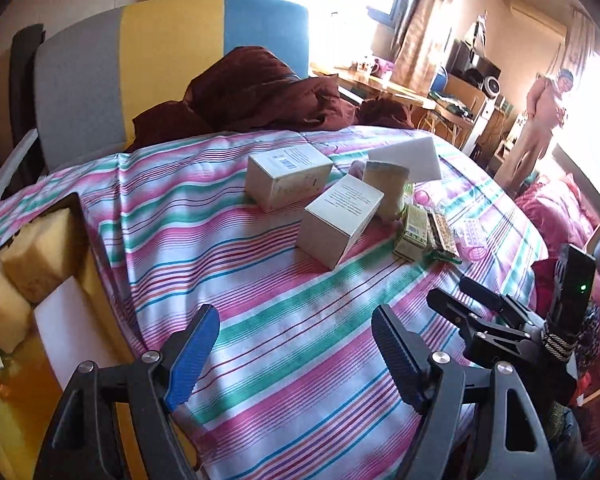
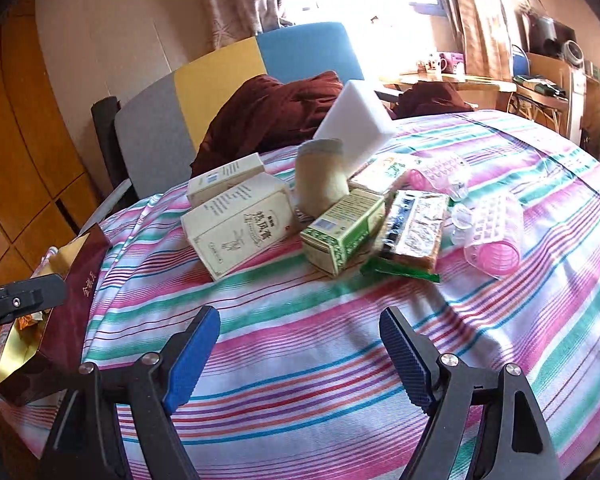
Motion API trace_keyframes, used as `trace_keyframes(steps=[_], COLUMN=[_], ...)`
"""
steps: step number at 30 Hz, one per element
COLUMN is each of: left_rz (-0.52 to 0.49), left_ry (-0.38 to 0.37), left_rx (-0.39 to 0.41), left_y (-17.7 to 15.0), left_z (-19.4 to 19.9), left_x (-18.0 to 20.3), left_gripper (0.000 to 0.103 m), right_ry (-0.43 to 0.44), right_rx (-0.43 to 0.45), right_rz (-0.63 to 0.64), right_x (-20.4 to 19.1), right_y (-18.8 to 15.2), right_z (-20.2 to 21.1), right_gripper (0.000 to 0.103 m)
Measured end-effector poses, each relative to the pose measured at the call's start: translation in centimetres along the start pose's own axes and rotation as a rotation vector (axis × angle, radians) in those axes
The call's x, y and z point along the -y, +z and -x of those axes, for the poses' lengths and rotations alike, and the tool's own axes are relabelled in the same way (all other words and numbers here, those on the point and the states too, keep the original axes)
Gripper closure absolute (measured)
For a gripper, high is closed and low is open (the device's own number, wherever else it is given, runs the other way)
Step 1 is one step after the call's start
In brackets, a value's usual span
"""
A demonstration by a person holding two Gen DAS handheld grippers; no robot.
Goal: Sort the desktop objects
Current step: 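Move both open tools back to the remaining boxes, then grasp a white box with the left tool while the right tool grasps another white box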
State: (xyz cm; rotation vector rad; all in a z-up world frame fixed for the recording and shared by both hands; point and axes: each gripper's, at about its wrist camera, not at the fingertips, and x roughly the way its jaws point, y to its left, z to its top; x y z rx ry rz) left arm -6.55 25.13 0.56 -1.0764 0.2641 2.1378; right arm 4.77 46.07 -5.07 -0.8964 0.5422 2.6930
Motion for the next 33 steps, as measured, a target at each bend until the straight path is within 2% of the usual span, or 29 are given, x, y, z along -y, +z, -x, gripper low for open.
trace_keyframes(steps=[1,6,12,21,24,29,31,33], left_rz=[-0.032,-0.154,-0.249,-0.394,-0.435,-0.437,-0.411,-0.373], left_ry=[0.022,0.001,-0.016,-0.046,-0.059,-0.091,-0.096,-0.102], left_rx=[-0.008,-0.034,-0.068,-0.131,-0.158,-0.169,-0.175,-0.18], left_y=[0.4,2.8,4.6,6.9,7.0,7.4,7.5,7.5], left_z=[-0.6,-3.1,-5.5,-9.2,-10.5,-11.9,-12.4,-12.8], left_x=[0.7,3.1,3.9,5.1,5.6,6.1,5.9,5.5], left_gripper=[0.023,0.023,0.02,0.019,0.019,0.019,0.023,0.044], right_ry=[0.005,0.044,0.112,0.144,0.149,0.154,0.155,0.156], right_rx=[0.005,0.023,0.036,0.041,0.043,0.044,0.043,0.042], right_rz=[-0.004,-0.005,-0.036,-0.038,-0.04,-0.038,-0.037,-0.037], right_x=[0.4,0.8,1.4,1.4,1.4,1.5,1.5,1.5], right_y=[-0.1,-0.7,-0.9,-1.0,-1.1,-1.1,-1.1,-1.0], right_z=[0.0,-0.5,-0.9,-1.3,-1.3,-1.4,-1.4,-1.4], right_gripper=[0.02,0.018,0.018,0.015,0.015,0.013,0.013,0.012])
